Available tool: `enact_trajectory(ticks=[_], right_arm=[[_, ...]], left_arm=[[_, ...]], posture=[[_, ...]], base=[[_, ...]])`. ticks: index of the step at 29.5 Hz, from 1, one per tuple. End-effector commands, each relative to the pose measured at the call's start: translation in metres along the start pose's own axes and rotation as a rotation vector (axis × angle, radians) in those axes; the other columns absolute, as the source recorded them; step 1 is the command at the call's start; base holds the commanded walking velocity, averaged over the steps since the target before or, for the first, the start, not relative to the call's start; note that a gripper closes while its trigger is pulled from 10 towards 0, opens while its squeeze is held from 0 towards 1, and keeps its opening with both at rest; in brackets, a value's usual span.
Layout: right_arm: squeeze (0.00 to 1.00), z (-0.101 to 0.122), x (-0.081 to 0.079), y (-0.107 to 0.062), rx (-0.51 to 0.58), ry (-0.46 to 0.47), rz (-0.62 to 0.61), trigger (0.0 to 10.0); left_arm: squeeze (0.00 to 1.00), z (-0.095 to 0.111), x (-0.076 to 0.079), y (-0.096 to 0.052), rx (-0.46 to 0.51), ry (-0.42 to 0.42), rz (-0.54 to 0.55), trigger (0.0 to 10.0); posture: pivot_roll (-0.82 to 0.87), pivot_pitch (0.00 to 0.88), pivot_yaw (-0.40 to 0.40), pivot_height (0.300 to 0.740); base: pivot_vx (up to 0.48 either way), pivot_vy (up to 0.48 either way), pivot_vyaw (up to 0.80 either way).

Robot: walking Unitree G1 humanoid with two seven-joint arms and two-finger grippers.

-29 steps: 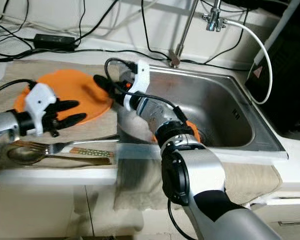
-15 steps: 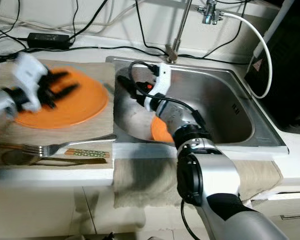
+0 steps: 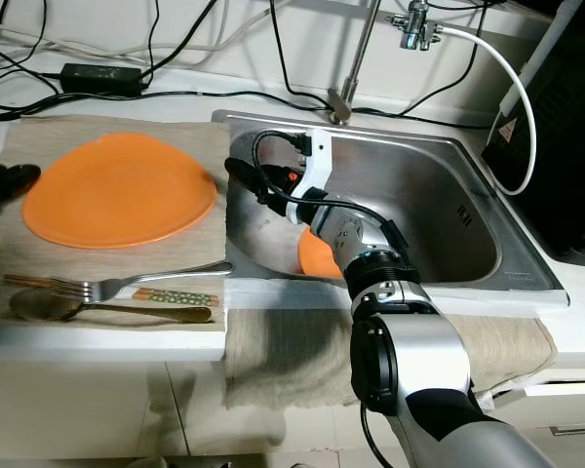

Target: Kitchen organization

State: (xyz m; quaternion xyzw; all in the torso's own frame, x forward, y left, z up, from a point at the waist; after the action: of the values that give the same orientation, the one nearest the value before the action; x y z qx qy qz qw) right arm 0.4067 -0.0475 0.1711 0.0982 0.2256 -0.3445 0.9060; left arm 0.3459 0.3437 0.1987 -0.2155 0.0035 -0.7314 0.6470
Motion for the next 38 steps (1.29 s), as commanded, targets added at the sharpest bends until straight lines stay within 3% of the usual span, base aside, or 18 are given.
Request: enact_trajectory(ticks=[1, 9, 22, 26, 27, 28, 31, 38], right_arm=[[0.00, 0.001, 0.005, -0.005, -0.002, -0.010, -0.015, 10.0], [0.00, -0.002, 0.001, -0.003, -0.024, -0.012, 0.005, 10.0], [0.00, -0.005, -0.002, -0.002, -0.037, -0.012, 0.012, 10.0], [0.00, -0.005, -0.002, -0.002, -0.036, -0.012, 0.012, 10.0], [0.00, -0.004, -0.003, -0.001, -0.034, -0.012, 0.011, 10.0], [0.00, -0.004, -0.003, -0.001, -0.034, -0.012, 0.011, 10.0], [0.00, -0.004, -0.003, -0.001, -0.032, -0.012, 0.010, 10.0], [0.00, -0.005, -0.002, -0.001, -0.032, -0.012, 0.006, 10.0]], left_arm=[[0.00, 0.002, 0.005, 0.003, -0.010, -0.035, -0.019, 10.0], [0.00, 0.000, 0.019, 0.009, -0.018, -0.170, -0.149, 10.0], [0.00, -0.022, 0.029, 0.013, -0.168, -0.092, -0.206, 10.0], [0.00, -0.021, 0.034, 0.014, -0.169, -0.087, -0.235, 10.0], [0.00, -0.019, 0.041, 0.015, -0.173, -0.073, -0.270, 4.9], [0.00, -0.019, 0.041, 0.015, -0.173, -0.073, -0.270, 4.9], [0.00, -0.023, 0.048, 0.018, -0.207, -0.031, -0.291, 0.0], [0.00, -0.028, 0.051, 0.020, -0.228, -0.020, -0.304, 0.0]], posture=[[0.00, 0.000, -0.138, 0.740], [-0.01, 0.000, -0.136, 0.740], [0.00, 0.000, -0.132, 0.740], [0.00, 0.000, -0.131, 0.740], [0.00, 0.000, -0.129, 0.740], [0.00, 0.000, -0.129, 0.740], [0.00, 0.000, -0.127, 0.740], [0.00, 0.000, -0.125, 0.740]], base=[[0.000, 0.000, 0.00], [0.000, 0.000, 0.00], [0.000, 0.000, 0.00], [0.000, 0.000, 0.00], [0.000, 0.000, 0.00], [0.000, 0.000, 0.00], [0.000, 0.000, 0.00], [0.000, 0.000, 0.00]])
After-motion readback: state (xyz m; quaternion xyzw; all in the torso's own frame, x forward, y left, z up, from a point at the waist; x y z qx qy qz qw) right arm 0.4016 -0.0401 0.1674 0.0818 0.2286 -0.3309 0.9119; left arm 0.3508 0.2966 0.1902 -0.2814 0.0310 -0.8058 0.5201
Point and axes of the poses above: a point about 5 cm out from each wrist's last joint towards the gripper, its own y axis pointing out of the wrist towards the gripper, its own z axis along the axis of the wrist's last joint, x = y × z, the point moved 3 cm from there along y, pointing out of the wrist towards the gripper, and after that the axes turned 4 degrees about -y, right-handed, at the moved point
